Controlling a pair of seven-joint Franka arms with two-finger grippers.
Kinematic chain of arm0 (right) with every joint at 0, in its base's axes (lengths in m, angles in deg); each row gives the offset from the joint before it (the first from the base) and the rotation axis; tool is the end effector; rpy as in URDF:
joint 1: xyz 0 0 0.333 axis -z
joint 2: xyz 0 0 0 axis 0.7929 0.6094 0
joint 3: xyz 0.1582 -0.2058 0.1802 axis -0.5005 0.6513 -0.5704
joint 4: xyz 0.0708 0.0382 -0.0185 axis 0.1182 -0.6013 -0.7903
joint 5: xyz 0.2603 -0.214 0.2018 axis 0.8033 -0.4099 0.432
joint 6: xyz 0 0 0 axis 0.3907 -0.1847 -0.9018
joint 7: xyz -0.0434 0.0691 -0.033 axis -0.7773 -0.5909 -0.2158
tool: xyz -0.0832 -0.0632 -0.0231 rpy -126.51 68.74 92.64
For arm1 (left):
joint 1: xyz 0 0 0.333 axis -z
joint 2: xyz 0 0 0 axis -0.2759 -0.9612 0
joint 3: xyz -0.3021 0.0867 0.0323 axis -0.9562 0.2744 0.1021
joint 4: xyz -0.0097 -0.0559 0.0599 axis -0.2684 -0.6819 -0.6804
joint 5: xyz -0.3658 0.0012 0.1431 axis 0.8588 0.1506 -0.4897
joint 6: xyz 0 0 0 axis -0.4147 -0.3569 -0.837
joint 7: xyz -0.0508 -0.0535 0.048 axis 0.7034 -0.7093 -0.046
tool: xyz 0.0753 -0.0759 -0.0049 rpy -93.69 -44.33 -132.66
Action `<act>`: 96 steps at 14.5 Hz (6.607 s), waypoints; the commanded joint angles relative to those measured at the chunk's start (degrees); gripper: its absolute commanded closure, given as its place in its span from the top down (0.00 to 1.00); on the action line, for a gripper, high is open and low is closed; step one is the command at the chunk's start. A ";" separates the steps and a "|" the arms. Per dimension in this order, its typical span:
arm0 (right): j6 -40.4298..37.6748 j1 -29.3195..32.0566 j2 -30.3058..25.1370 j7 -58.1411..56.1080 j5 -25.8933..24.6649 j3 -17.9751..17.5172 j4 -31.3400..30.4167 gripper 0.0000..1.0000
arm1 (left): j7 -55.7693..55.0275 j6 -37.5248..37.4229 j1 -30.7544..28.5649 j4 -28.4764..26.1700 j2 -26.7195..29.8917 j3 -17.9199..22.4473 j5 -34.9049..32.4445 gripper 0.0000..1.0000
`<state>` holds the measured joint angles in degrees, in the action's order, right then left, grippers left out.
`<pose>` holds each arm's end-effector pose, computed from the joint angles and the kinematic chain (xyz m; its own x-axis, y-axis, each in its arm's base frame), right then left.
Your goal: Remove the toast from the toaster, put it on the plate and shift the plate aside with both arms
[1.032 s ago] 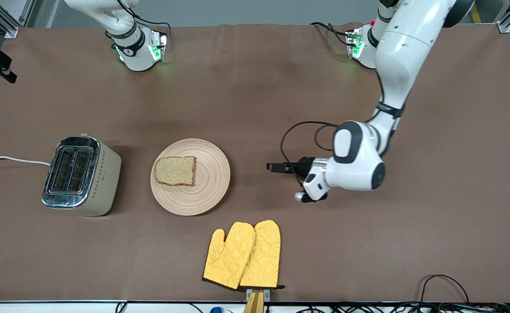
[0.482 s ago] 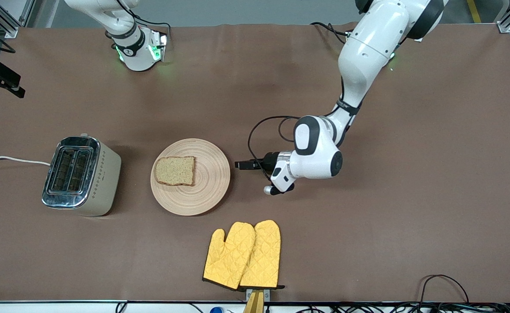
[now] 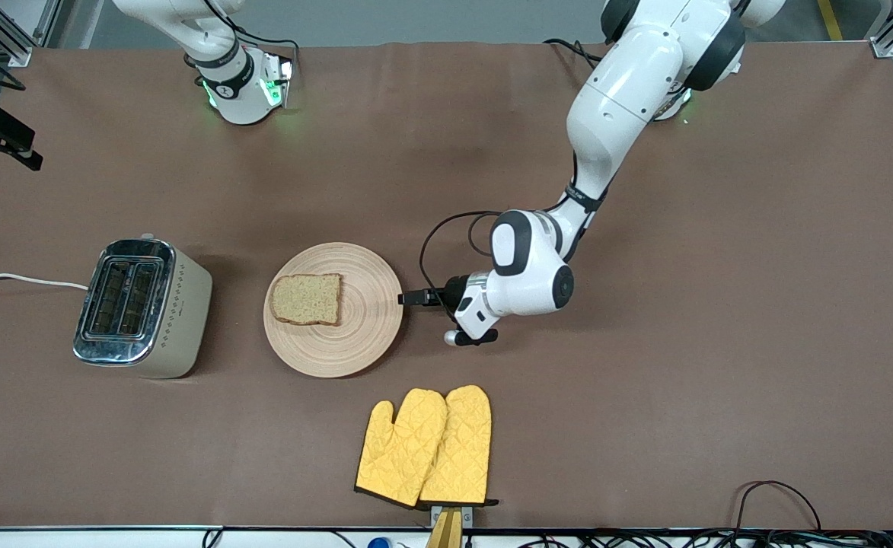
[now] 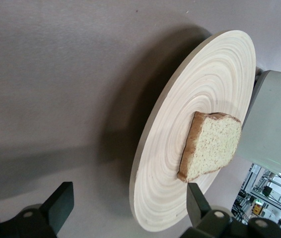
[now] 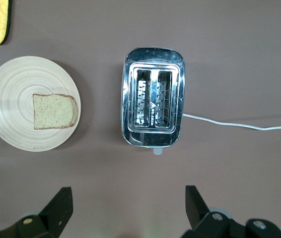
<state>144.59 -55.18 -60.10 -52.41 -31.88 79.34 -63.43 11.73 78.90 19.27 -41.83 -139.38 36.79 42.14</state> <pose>0.5135 -0.0291 0.6821 0.9999 -0.0068 0.0104 -0.0071 -0.9994 0.0330 0.5726 -0.4904 0.1660 0.9656 0.0467 -0.2559 0.2229 -0.6554 0.7216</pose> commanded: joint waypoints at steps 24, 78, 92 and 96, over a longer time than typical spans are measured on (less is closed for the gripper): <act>-0.98 0.09 0.13 2.42 0.66 -0.15 0.49 1.00 | 5.38 6.84 -0.55 4.39 -1.46 -2.95 1.25 0.00; -0.98 0.35 0.13 2.16 1.10 -0.06 0.23 1.00 | 30.01 -44.50 -52.26 1.66 28.06 -3.39 -56.85 1.00; -0.97 0.35 0.13 2.24 1.18 -0.06 0.23 1.00 | 6.79 -58.83 -38.53 1.57 46.01 -3.39 -68.98 1.00; -0.98 0.44 0.13 2.24 1.18 0.02 0.23 1.00 | 5.65 -58.83 -35.04 1.22 47.67 -3.04 -68.89 1.00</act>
<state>143.85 -55.14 -59.87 -50.68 -31.58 79.39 -63.29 18.08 20.16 -18.75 -38.78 -94.41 33.38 -25.76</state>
